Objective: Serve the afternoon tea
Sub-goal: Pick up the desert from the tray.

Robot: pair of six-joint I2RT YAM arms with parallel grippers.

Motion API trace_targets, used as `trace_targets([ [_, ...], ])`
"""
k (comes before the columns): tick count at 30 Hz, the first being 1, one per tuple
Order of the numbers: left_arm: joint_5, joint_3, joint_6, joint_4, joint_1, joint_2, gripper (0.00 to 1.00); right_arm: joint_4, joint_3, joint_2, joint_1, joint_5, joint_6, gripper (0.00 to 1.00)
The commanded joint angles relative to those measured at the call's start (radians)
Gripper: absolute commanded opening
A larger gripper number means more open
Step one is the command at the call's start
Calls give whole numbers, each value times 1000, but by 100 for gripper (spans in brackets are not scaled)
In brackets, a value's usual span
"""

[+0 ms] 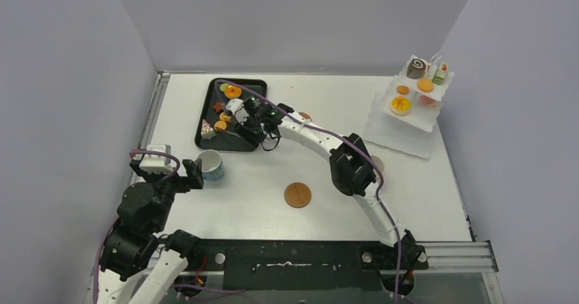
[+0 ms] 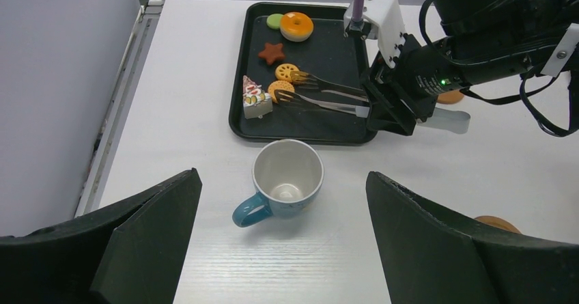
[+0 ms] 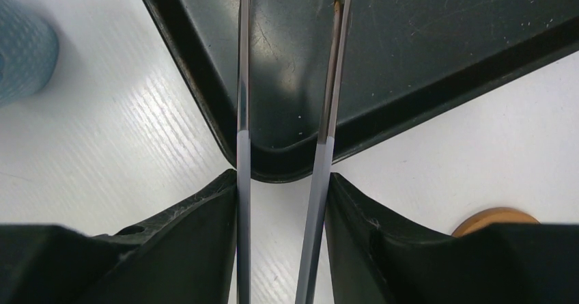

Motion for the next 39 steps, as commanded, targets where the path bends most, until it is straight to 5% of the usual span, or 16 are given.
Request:
trace_targets([
  [1,4,-5,12,52,8,-10,90,41,83,-2,14,20,-5,44],
  [39,13,-7,16,62,8,-13,90,-49,163,28,28,119,-3,44],
])
